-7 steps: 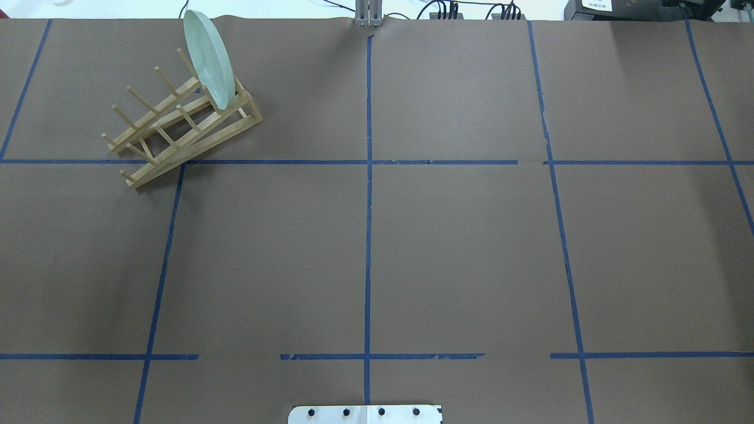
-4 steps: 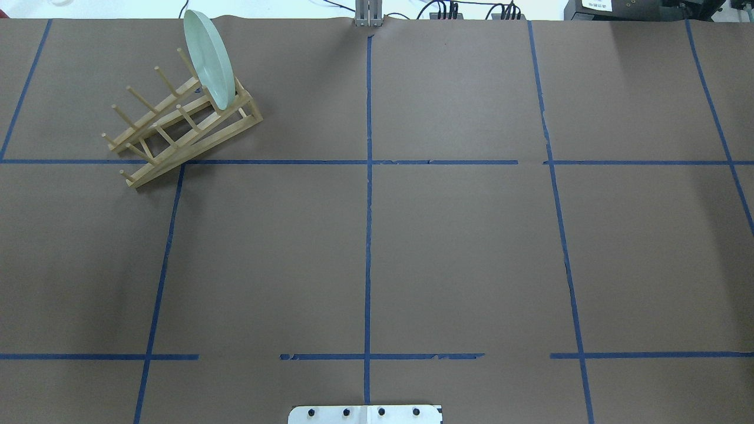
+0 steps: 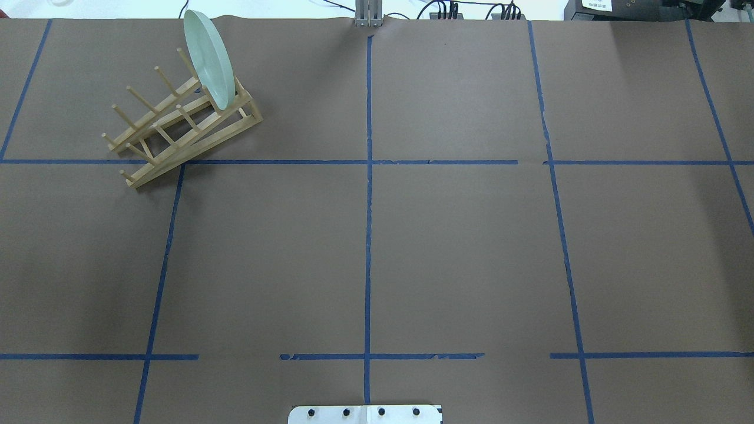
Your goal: Place plate on table
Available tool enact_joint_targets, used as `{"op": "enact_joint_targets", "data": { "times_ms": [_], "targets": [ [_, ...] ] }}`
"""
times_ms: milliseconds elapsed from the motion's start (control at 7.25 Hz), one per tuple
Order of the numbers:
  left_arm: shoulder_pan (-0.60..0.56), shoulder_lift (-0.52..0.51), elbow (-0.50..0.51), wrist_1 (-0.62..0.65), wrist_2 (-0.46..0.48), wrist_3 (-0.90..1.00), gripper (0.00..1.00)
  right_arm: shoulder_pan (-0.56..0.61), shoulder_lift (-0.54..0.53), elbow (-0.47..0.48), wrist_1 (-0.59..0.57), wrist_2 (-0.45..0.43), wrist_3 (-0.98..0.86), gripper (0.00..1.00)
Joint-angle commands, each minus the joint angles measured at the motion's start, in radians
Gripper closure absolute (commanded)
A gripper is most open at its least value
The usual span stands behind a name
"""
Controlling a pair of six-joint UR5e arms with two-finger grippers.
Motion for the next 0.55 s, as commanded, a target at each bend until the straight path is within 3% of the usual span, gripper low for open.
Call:
{"op": "enact_joint_targets", "data": {
  "times_ms": [0,138,414],
  "targets": [
    [0.002,0.002,-0.016,-0.08,-0.3,-0.146,0.0,0.0,0.0,0.0,0.0,0.0,-0.002,0.0],
    [0.013,-0.003,-0.007,-0.19,-0.555,-0.286,0.0,0.0,0.0,0.0,0.0,0.0,-0.002,0.0],
    [0.052,-0.04,0.007,-0.579,-0.586,-0.763,0.0,0.0,0.0,0.0,0.0,0.0,0.0,0.0]
  ]
}}
